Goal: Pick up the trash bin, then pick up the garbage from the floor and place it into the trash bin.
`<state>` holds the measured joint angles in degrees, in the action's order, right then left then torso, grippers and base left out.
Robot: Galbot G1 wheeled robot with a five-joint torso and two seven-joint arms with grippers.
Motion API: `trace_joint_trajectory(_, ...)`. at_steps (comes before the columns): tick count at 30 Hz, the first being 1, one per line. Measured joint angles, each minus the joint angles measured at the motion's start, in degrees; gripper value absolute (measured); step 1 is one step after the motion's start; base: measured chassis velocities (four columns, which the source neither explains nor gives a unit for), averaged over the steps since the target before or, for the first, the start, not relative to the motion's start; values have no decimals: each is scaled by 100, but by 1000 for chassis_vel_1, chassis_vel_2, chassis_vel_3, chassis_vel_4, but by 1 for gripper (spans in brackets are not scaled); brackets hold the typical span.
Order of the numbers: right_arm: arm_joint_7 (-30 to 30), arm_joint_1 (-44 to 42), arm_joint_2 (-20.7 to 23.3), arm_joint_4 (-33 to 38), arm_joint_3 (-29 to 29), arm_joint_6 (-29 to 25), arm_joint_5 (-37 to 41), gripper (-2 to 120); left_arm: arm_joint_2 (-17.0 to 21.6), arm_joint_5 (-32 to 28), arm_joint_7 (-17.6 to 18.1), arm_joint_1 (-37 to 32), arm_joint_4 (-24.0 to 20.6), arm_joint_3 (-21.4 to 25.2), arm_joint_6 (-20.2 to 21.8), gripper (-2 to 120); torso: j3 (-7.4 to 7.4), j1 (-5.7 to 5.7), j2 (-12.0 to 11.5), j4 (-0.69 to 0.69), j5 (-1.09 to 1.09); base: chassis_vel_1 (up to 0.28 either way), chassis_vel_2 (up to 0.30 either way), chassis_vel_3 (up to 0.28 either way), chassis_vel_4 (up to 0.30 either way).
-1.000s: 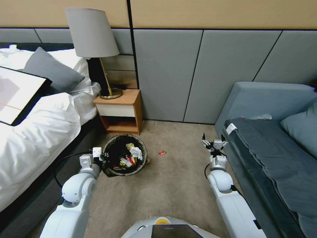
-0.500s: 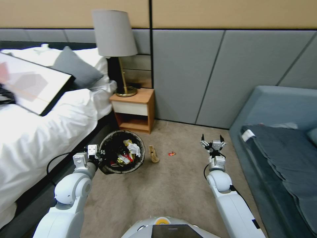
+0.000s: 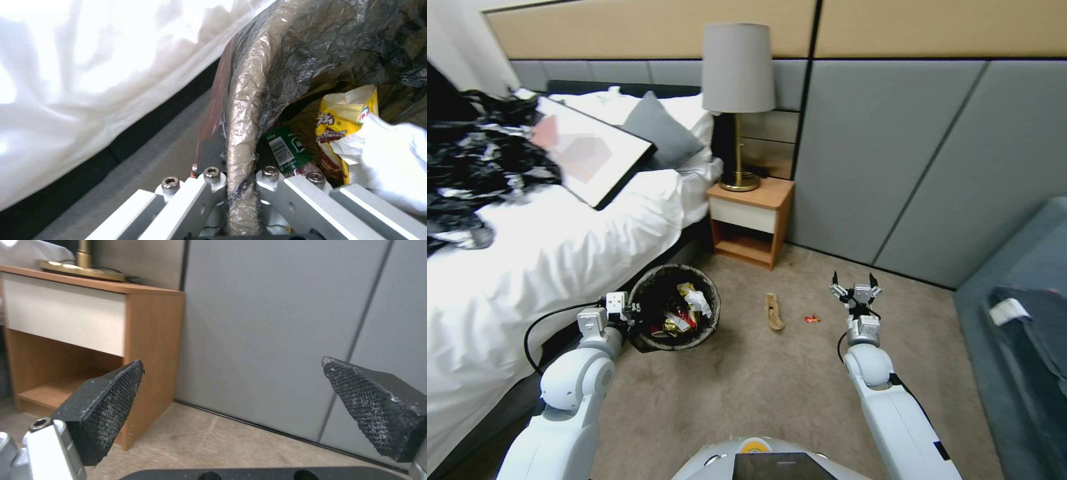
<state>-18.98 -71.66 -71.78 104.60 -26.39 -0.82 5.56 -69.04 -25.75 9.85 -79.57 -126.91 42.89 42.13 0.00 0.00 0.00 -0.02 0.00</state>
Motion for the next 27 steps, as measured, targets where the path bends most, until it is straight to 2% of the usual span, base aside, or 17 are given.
trace_joint_trajectory(8, -137, 66, 300, 120, 184, 377, 295, 100, -25, 50, -21, -55, -3, -13, 0, 0, 0, 0, 0, 1, 0, 0, 0, 0, 0)
trace_joint_trajectory(12, -197, 343, 646, 137, 365, 606, 597, 100, -24, 65, -21, -70, -19, -17, 0, 0, 0, 0, 0, 1, 1, 0, 0, 0, 0)
trace_joint_trajectory(15, -303, 799, 1088, 121, 705, 914, 1112, 100, 0, 65, -20, -84, -26, 9, 0, 0, 0, 0, 0, 1, 1, 0, 0, 0, 0)
trace_joint_trajectory(19, -440, 1326, 1433, -3, 1165, 1206, 1731, 100, 10, 65, -21, -104, -33, 33, 0, 0, 0, 0, 0, 3, -1, 0, 0, 0, 0)
trace_joint_trajectory(27, -487, 2322, 1745, -529, 2004, 1686, 2622, 100, 2, 66, -22, -148, -57, 45, 0, 0, 1, 0, 0, 2, 1, 0, 0, 0, 0)
